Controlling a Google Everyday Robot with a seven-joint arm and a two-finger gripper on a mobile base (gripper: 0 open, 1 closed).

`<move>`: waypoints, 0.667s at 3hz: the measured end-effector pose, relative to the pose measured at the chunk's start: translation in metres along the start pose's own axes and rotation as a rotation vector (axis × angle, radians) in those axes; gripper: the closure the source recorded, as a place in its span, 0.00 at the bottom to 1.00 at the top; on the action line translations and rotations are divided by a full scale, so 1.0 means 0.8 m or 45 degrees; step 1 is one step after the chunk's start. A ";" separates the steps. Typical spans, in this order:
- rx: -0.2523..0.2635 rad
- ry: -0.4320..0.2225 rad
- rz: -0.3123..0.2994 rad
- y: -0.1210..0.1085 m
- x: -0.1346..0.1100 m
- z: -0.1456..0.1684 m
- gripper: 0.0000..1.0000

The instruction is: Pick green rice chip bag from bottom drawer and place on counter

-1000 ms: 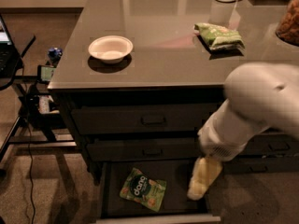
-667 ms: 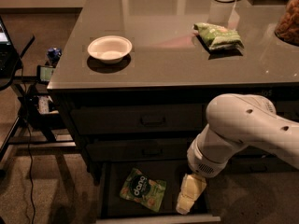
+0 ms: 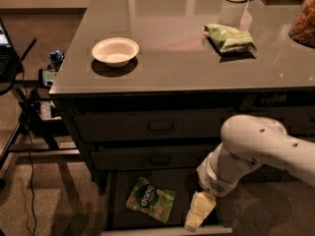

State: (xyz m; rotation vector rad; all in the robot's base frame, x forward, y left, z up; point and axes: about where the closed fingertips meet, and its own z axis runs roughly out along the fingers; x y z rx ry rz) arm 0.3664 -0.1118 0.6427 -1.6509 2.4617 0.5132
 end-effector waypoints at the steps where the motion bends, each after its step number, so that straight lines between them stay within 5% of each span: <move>1: -0.067 -0.100 0.059 -0.022 0.027 0.070 0.00; 2: -0.150 -0.160 0.117 -0.044 0.042 0.119 0.00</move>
Offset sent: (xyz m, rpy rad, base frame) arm 0.0264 -0.0133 -0.1577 0.2371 0.1615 -0.1216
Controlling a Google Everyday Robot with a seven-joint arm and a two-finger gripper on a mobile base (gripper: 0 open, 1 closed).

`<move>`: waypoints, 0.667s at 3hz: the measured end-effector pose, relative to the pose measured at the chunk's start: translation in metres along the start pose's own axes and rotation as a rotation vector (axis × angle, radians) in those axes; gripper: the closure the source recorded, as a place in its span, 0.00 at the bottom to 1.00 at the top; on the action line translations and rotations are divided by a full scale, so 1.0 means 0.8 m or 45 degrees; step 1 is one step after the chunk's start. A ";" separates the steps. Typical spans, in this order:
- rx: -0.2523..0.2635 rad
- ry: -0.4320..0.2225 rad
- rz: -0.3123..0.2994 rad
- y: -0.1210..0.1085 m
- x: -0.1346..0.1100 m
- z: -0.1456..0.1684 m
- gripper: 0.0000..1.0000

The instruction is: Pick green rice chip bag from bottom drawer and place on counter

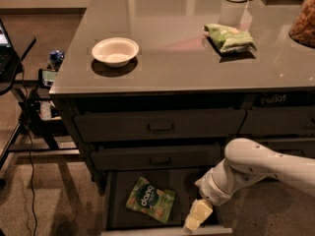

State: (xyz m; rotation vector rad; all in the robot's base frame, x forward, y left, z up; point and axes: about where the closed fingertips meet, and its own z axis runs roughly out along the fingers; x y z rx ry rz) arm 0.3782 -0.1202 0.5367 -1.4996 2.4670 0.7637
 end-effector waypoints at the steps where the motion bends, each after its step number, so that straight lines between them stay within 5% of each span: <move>1: -0.030 -0.002 0.012 0.001 0.005 0.013 0.00; 2: -0.036 -0.019 0.025 -0.002 0.006 0.030 0.00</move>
Offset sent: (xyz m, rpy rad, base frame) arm -0.0031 0.0131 -0.0384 0.0399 0.0264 -0.0300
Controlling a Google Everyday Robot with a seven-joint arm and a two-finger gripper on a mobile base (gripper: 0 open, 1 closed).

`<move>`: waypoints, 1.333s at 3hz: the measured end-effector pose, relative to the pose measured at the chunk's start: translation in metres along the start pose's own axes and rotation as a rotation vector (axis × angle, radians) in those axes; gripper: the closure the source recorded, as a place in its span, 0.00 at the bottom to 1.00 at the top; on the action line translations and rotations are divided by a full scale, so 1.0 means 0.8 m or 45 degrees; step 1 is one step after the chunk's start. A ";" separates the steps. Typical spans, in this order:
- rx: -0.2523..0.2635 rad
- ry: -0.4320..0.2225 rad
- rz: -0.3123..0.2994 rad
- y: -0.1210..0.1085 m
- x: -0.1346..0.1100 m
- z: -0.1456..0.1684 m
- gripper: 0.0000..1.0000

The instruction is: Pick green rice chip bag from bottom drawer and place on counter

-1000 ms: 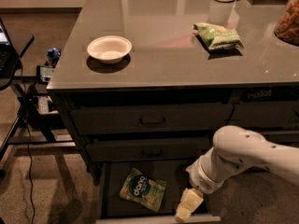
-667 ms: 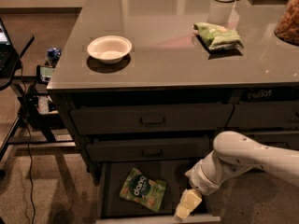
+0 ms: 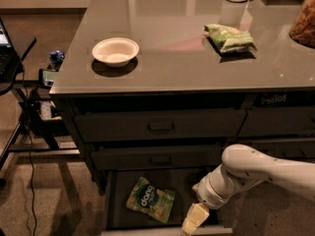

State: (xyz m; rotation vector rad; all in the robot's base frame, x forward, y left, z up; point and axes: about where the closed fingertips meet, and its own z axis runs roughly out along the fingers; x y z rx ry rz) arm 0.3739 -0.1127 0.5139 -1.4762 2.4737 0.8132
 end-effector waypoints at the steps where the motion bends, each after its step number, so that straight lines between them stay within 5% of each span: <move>1: -0.002 -0.018 0.016 -0.006 0.000 0.016 0.00; 3: 0.024 -0.161 0.129 -0.088 0.006 0.131 0.00; 4: 0.024 -0.161 0.129 -0.088 0.006 0.131 0.00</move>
Offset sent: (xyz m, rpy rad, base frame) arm 0.0602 0.0233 -0.1346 0.1091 -0.0552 -0.2083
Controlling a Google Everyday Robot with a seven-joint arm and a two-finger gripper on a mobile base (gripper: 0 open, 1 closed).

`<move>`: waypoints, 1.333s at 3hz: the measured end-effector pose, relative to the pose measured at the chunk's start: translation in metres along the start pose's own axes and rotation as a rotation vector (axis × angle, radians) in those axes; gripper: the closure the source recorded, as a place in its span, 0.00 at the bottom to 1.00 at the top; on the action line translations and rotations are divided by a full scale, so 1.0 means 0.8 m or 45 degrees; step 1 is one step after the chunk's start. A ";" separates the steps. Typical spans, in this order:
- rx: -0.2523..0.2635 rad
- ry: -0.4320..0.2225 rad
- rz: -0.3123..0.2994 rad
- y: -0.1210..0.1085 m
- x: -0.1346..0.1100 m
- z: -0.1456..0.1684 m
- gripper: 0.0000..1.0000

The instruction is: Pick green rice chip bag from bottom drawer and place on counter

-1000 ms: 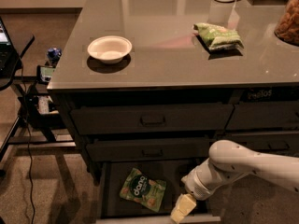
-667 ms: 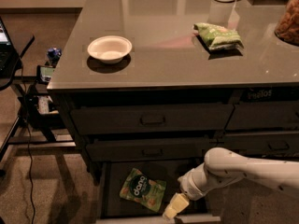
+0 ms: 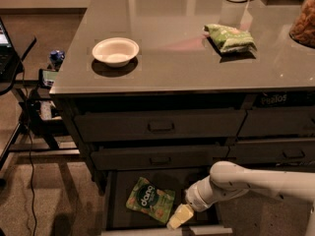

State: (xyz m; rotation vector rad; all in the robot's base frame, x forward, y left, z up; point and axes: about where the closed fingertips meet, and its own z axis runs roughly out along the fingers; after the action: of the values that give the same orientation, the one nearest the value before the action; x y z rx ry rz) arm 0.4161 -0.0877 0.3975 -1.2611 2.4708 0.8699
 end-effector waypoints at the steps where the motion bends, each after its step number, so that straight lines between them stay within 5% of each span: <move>1: -0.004 -0.014 -0.007 -0.013 -0.005 0.036 0.00; 2: -0.028 -0.049 -0.064 -0.055 -0.036 0.119 0.00; 4: 0.026 -0.043 -0.071 -0.059 -0.035 0.157 0.00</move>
Offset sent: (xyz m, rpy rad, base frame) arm 0.0560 0.0635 -0.0943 0.0596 -0.0442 0.0273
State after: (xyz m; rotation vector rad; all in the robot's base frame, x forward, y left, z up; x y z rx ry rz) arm 0.4632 -0.0153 0.2912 -1.2915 2.4002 0.8427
